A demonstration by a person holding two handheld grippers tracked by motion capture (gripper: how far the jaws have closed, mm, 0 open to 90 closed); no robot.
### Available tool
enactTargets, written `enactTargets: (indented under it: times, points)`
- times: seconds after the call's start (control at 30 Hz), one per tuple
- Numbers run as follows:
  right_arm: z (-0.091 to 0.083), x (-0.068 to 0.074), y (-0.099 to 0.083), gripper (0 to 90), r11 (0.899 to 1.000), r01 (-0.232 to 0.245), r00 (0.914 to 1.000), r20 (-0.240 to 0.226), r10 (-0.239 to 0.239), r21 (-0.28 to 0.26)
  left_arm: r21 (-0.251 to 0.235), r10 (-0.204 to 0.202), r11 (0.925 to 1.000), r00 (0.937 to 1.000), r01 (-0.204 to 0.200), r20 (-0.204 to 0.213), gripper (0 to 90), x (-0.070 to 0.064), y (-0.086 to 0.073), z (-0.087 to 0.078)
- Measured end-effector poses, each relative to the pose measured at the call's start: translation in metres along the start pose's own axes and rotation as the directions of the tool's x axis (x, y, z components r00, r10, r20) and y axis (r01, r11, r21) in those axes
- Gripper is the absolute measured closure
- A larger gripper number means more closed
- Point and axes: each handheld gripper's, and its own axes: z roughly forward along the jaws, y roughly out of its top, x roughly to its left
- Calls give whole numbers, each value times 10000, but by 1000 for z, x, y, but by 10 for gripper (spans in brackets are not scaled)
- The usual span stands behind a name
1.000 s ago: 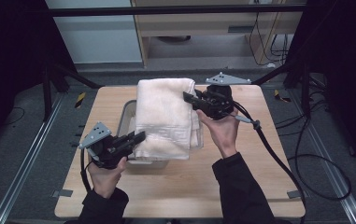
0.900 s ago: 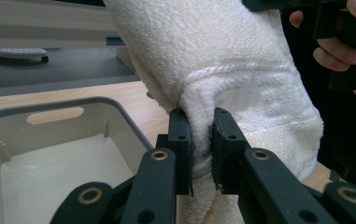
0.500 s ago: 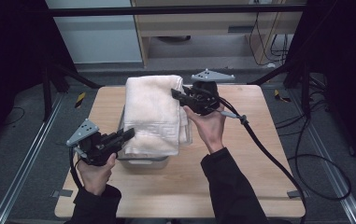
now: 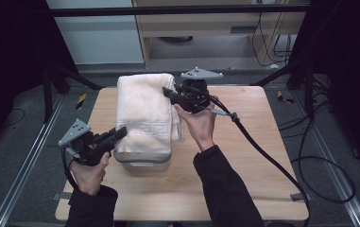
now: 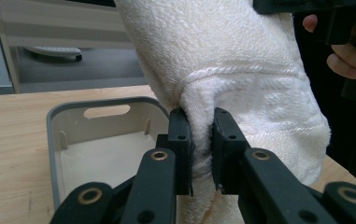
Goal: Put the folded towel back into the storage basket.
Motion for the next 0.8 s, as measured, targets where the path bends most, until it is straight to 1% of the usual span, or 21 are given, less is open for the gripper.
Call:
enactTargets:
  times: [0.13,0.3,0.37,0.5,0.6,0.63,0.67,0.8]
  points:
    - [9,3,2,698,10000,30,10000,-11,-30,35,-21,-71,10000,9999,71,-131,792,5,0,-1]
    - [19,5,1,698,9999,12,10000,-18,-11,121,67,-115,9999,9994,118,-316,792,12,-2,0]
    - [24,6,-1,698,9998,-29,10000,-11,29,185,129,-109,9999,9990,115,-431,792,16,-4,2]
    - [33,5,-5,698,9994,-58,10000,39,57,347,292,-144,9994,9986,159,-513,792,22,-7,5]
    - [38,5,-10,698,9991,-39,9999,95,35,417,460,-187,9987,9982,213,-569,792,27,-10,9]
    - [40,4,-11,698,9990,-13,9999,103,9,441,532,-258,9982,9978,291,-609,793,31,-12,10]
    - [40,4,-11,698,9990,-13,9999,103,9,441,532,-258,9982,9978,291,-609,792,31,-12,10]
    - [50,4,-17,698,9980,-96,9999,141,88,617,673,-295,9971,9969,345,-735,792,35,-15,12]
